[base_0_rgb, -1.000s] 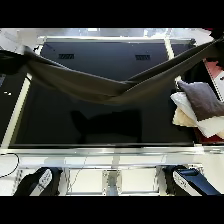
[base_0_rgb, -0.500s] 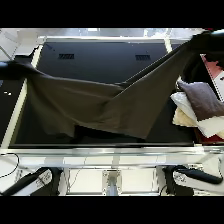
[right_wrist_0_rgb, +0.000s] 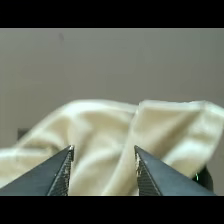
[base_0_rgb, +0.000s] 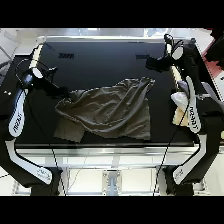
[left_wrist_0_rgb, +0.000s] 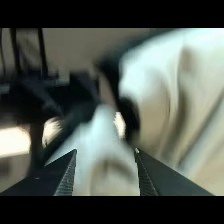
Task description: Fold the shirts.
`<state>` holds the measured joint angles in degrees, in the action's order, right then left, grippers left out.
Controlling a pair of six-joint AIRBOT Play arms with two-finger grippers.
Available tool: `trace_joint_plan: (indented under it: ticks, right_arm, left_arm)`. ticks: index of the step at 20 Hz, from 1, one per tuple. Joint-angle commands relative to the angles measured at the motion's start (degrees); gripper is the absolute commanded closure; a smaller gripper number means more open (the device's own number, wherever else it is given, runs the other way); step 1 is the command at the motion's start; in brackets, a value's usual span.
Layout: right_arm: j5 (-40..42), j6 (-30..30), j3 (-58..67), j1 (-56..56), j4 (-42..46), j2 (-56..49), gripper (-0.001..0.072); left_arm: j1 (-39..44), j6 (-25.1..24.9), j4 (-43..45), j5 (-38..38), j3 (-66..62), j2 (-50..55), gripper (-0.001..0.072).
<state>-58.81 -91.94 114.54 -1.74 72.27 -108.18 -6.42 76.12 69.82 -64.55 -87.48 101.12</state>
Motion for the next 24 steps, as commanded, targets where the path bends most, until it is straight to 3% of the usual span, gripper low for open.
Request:
trace_joint_plan:
  ticks: [1,4,8,9,12,14,17,20,22,24]
  right_arm:
    - [0.1,0.9,4.6,0.8,3.8,0.0,0.0276]
    - [-8.3,1.8,3.8,3.7,15.5,8.9,0.0276]
    - [-19.5,5.1,-10.7,9.6,14.1,22.7,0.0278]
    - [-20.6,6.1,-17.7,10.0,12.8,26.4,0.0278]
    - [-14.2,5.0,-44.5,9.8,6.6,39.6,0.0279]
    - [-8.0,1.2,-64.3,9.8,-1.4,49.3,0.0279]
    - [-6.2,-2.4,-86.2,9.8,-18.9,60.3,0.0281]
    - [-5.6,-6.3,-95.8,9.8,-26.8,65.7,0.0294]
    - [-5.6,-8.9,-96.9,9.8,-27.0,66.0,0.0399]
    - [-4.8,-11.2,-97.0,9.8,-27.1,66.0,0.0400]
  left_arm:
    - [-2.6,-0.2,-3.4,11.5,-1.7,-3.6,0.0264]
    - [-8.7,-4.9,-1.4,9.8,-1.2,-14.8,0.0265]
    - [-20.3,-5.4,-2.5,8.4,14.0,-27.4,0.0267]
    - [-22.7,-8.1,-5.4,8.4,20.5,-29.7,0.0267]
    - [-25.8,-17.4,-14.6,9.1,36.6,-33.3,0.0267]
    - [-25.9,-18.8,-22.5,12.5,41.7,-33.6,0.0267]
    - [-25.6,-19.3,-30.4,12.3,42.3,-33.5,0.0267]
    - [-25.6,-23.5,-37.2,10.9,42.3,-33.7,0.0267]
    - [-25.6,-24.9,-40.9,9.1,42.3,-33.7,0.0267]
    - [-25.6,-26.2,-43.4,7.2,42.3,-33.7,0.0267]
